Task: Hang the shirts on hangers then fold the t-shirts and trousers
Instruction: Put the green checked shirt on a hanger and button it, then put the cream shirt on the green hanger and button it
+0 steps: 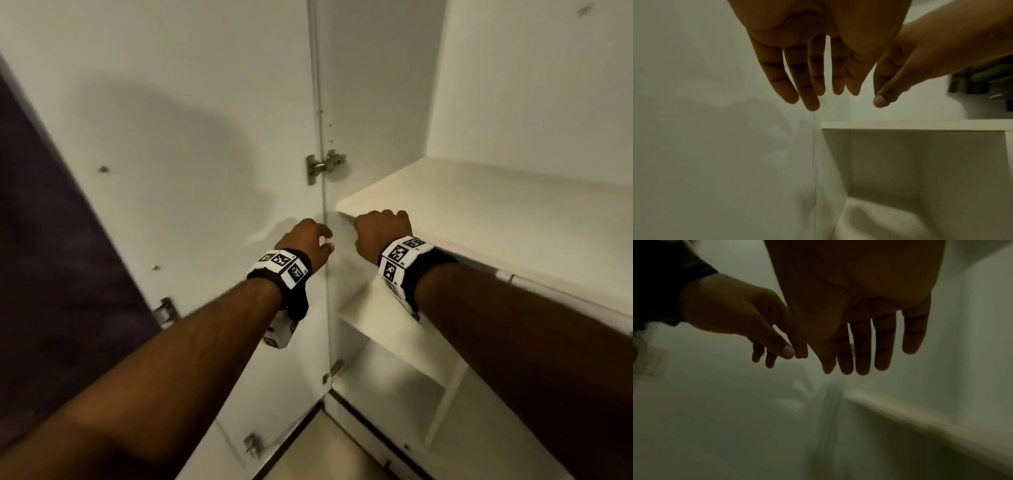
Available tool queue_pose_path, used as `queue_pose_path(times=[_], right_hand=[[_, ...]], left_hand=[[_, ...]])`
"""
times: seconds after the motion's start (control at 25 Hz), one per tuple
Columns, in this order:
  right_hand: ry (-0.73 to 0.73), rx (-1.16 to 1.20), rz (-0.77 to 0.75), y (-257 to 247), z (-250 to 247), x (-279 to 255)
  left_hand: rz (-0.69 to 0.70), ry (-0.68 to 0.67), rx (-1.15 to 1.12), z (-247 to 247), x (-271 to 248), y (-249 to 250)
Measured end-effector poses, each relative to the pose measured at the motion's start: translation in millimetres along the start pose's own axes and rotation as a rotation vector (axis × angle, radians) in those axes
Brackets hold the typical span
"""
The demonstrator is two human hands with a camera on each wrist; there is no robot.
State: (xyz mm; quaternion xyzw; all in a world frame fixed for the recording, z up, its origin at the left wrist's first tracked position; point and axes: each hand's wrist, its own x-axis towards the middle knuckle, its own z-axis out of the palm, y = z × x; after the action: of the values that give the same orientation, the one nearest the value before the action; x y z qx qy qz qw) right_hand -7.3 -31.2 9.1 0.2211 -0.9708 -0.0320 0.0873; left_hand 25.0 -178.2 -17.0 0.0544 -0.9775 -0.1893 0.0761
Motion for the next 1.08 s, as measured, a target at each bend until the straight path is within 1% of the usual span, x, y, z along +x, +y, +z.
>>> queue_pose_path(times=[0.12,0.24,0.32,0.4,0.56,0.64,0.68,0.72,0.84,0.92,1.0,1.04,1.08], right_hand=[[-0.055,0.065,-0.171,-103.1,32.1,-23.4],[-0.123,0.108,-0.407,-210.2,52.5,-60.6],[-0.129,0.092,-0.595,-276.8,54.7,-84.2],[-0.138,0.064,-0.760,-332.9,50.5,-108.0],[-0.144,0.035,-1.204,-448.2,32.2,-190.1],[-0.136,0.047,-1.401,-489.8,26.8,-247.3],[-0.129,0.052,-1.476,-505.8,23.9,-277.7],[-0.123,0.059,-1.521,-516.6,20.3,-300.2],[-0.123,0.069,-1.747,-548.1,8.4,-403.6],[-0.103,0.050,-1.899,-556.5,-0.5,-484.2],[-0.079,0.029,-2.037,-556.6,-7.2,-571.1],[-0.076,0.012,-2.102,-554.9,-7.1,-615.9],[-0.079,-0.014,-2.149,-552.8,-4.4,-649.5]], left_hand=[[-0.218,-0.050,0.008,-8.4,-79.9,-76.0],[-0.459,-0.095,0.056,-20.6,-167.9,-143.6],[-0.633,-0.105,0.083,-24.9,-226.3,-184.3],[-0.776,-0.066,0.080,-28.8,-278.3,-213.7],[-1.153,0.072,0.088,-50.4,-413.1,-250.7],[-1.333,0.118,0.067,-51.7,-491.0,-248.5],[-1.418,0.142,0.053,-50.2,-531.0,-243.6],[-1.479,0.168,0.042,-49.4,-560.4,-238.0],[-1.714,0.194,0.027,-39.2,-679.5,-201.2],[-1.857,0.203,0.003,-29.2,-759.0,-161.5],[-1.970,0.251,-0.014,-10.3,-839.1,-116.0],[-2.012,0.287,-0.008,0.9,-875.7,-89.0],[-2.043,0.316,-0.019,11.1,-902.1,-68.4]])
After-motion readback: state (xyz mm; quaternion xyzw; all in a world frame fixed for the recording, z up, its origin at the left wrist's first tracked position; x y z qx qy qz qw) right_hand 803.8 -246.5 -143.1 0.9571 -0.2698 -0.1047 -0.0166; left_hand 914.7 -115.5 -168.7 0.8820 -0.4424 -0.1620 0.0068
